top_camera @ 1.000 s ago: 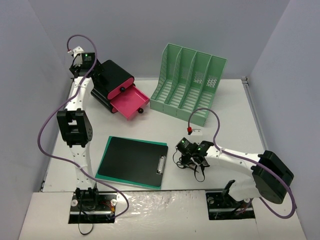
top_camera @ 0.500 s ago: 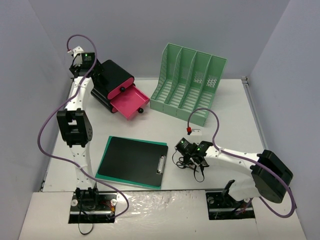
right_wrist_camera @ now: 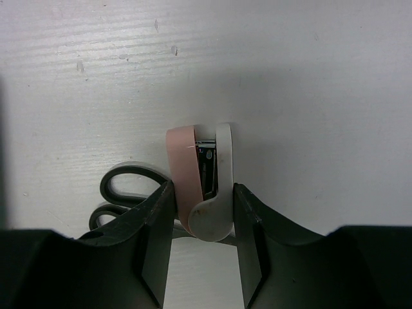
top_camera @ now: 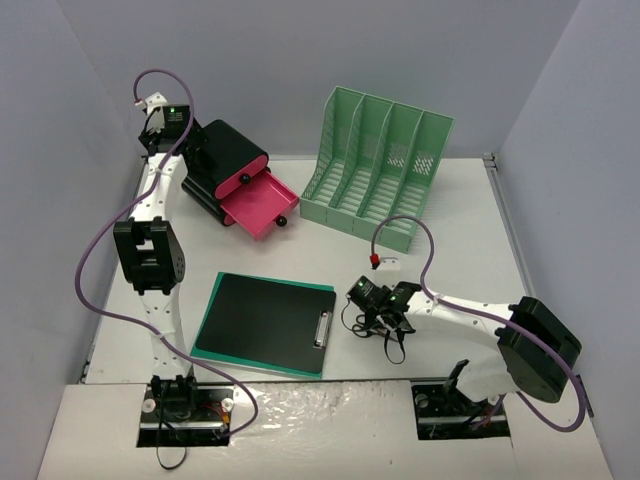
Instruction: Organize the desk
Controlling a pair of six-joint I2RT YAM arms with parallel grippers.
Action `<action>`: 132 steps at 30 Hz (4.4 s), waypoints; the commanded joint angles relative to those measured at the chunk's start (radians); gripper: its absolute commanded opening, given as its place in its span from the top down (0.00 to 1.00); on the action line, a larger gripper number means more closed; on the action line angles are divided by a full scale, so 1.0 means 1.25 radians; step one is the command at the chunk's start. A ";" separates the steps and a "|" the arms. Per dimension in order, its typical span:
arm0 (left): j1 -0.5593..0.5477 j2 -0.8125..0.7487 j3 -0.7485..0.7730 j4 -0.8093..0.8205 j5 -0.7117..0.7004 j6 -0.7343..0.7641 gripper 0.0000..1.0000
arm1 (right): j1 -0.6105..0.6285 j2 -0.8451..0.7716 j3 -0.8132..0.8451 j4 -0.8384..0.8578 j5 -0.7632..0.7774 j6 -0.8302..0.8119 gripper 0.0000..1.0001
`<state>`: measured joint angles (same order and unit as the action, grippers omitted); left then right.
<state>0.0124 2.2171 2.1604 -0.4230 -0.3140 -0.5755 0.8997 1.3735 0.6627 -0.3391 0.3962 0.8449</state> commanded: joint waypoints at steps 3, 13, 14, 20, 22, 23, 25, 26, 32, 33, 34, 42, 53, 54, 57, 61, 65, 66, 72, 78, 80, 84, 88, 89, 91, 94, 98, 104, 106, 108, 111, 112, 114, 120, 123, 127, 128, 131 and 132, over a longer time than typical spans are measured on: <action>0.011 -0.007 -0.042 -0.158 -0.008 0.059 0.10 | 0.009 0.023 0.032 0.007 -0.002 0.006 1.00; 0.012 -0.009 -0.043 -0.159 -0.008 0.058 0.10 | 0.014 -0.018 0.152 -0.060 0.021 -0.017 1.00; 0.012 -0.010 -0.043 -0.159 -0.008 0.059 0.10 | 0.013 -0.021 0.171 -0.072 0.027 -0.026 1.00; 0.012 -0.017 -0.048 -0.160 -0.009 0.058 0.10 | 0.014 0.010 0.328 -0.090 0.028 -0.079 1.00; 0.013 -0.020 -0.050 -0.159 -0.009 0.058 0.10 | 0.014 0.037 0.370 -0.077 0.034 -0.105 1.00; 0.012 -0.021 -0.052 -0.159 -0.009 0.058 0.10 | 0.013 0.067 0.415 -0.063 0.040 -0.134 1.00; 0.013 -0.021 -0.052 -0.159 -0.009 0.057 0.10 | 0.013 0.111 0.461 -0.052 0.038 -0.156 1.00; 0.013 -0.021 -0.052 -0.159 -0.010 0.057 0.10 | 0.013 0.155 0.507 -0.041 0.035 -0.177 1.00; 0.014 -0.026 -0.059 -0.160 -0.010 0.055 0.10 | 0.001 0.351 0.779 0.008 0.003 -0.288 1.00; 0.015 -0.027 -0.061 -0.160 -0.011 0.055 0.10 | -0.006 0.383 0.821 0.016 -0.009 -0.305 1.00; 0.015 -0.027 -0.061 -0.160 -0.011 0.055 0.10 | -0.013 0.421 0.852 0.025 -0.020 -0.316 1.00; 0.014 -0.034 -0.072 -0.156 -0.016 0.060 0.10 | -0.084 0.620 1.106 0.046 -0.106 -0.373 1.00; 0.013 -0.039 -0.072 -0.164 -0.021 0.060 0.10 | -0.114 0.802 1.334 0.087 -0.223 -0.395 1.00; 0.013 -0.039 -0.071 -0.164 -0.021 0.061 0.10 | -0.114 0.810 1.343 0.091 -0.231 -0.395 1.00; 0.013 -0.038 -0.070 -0.164 -0.023 0.063 0.10 | -0.114 0.826 1.363 0.098 -0.248 -0.394 1.00; 0.013 -0.038 -0.072 -0.162 -0.024 0.064 0.10 | -0.112 0.839 1.363 0.116 -0.296 -0.400 1.00; 0.013 -0.036 -0.070 -0.163 -0.025 0.065 0.10 | -0.107 0.853 1.364 0.126 -0.335 -0.403 1.00; 0.013 -0.036 -0.069 -0.164 -0.025 0.066 0.10 | -0.106 0.857 1.363 0.127 -0.345 -0.403 0.99; 0.013 -0.036 -0.066 -0.165 -0.027 0.068 0.10 | -0.101 0.871 1.344 0.137 -0.366 -0.403 0.93; 0.012 -0.037 -0.068 -0.165 -0.028 0.068 0.10 | -0.099 0.877 1.336 0.144 -0.372 -0.405 0.81; 0.013 -0.038 -0.069 -0.165 -0.029 0.068 0.10 | -0.099 0.877 1.333 0.145 -0.373 -0.405 0.77; 0.013 -0.039 -0.069 -0.165 -0.030 0.070 0.10 | -0.099 0.878 1.322 0.147 -0.378 -0.407 0.63; 0.013 -0.040 -0.069 -0.165 -0.031 0.072 0.10 | -0.095 0.873 1.312 0.156 -0.381 -0.415 0.46; 0.013 -0.040 -0.069 -0.165 -0.031 0.072 0.10 | -0.094 0.872 1.312 0.156 -0.380 -0.419 0.41; 0.013 -0.040 -0.069 -0.165 -0.031 0.073 0.10 | -0.092 0.870 1.312 0.159 -0.380 -0.423 0.33; 0.013 -0.041 -0.070 -0.166 -0.032 0.074 0.10 | -0.093 0.868 1.313 0.160 -0.378 -0.429 0.25; 0.014 -0.042 -0.070 -0.165 -0.032 0.076 0.10 | -0.087 0.845 1.298 0.168 -0.362 -0.443 0.22; 0.015 -0.044 -0.073 -0.165 -0.034 0.080 0.10 | -0.085 0.788 1.286 0.171 -0.347 -0.462 0.20; 0.015 -0.046 -0.075 -0.165 -0.034 0.080 0.10 | -0.086 0.759 1.273 0.171 -0.337 -0.469 0.19; 0.015 -0.045 -0.076 -0.164 -0.035 0.080 0.10 | -0.087 0.730 1.260 0.171 -0.329 -0.475 0.19; 0.015 -0.044 -0.075 -0.161 -0.034 0.079 0.10 | -0.088 0.694 1.242 0.171 -0.319 -0.480 0.19; 0.016 -0.045 -0.075 -0.162 -0.034 0.078 0.10 | -0.088 0.681 1.235 0.171 -0.315 -0.483 0.18; 0.015 -0.043 -0.073 -0.162 -0.032 0.075 0.10 | -0.089 0.645 1.213 0.164 -0.286 -0.483 0.18; 0.016 -0.042 -0.062 -0.167 -0.030 0.075 0.10 | -0.091 0.598 1.097 0.132 -0.249 -0.476 0.24; 0.016 -0.040 -0.059 -0.169 -0.027 0.074 0.10 | -0.089 0.591 1.012 0.133 -0.239 -0.480 0.29; 0.016 -0.038 -0.060 -0.168 -0.025 0.070 0.10 | -0.085 0.583 0.917 0.165 -0.208 -0.493 0.30; 0.016 -0.037 -0.059 -0.168 -0.025 0.070 0.10 | -0.085 0.582 0.899 0.176 -0.204 -0.497 0.30; 0.016 -0.036 -0.057 -0.168 -0.025 0.070 0.10 | -0.085 0.574 0.827 0.236 -0.196 -0.504 0.30; 0.016 -0.036 -0.056 -0.169 -0.025 0.070 0.10 | -0.087 0.570 0.812 0.263 -0.195 -0.505 0.30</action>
<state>0.0200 2.1651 2.1033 -0.4477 -0.3410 -0.5461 0.7872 2.1414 1.7286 -0.1544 0.1039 0.2384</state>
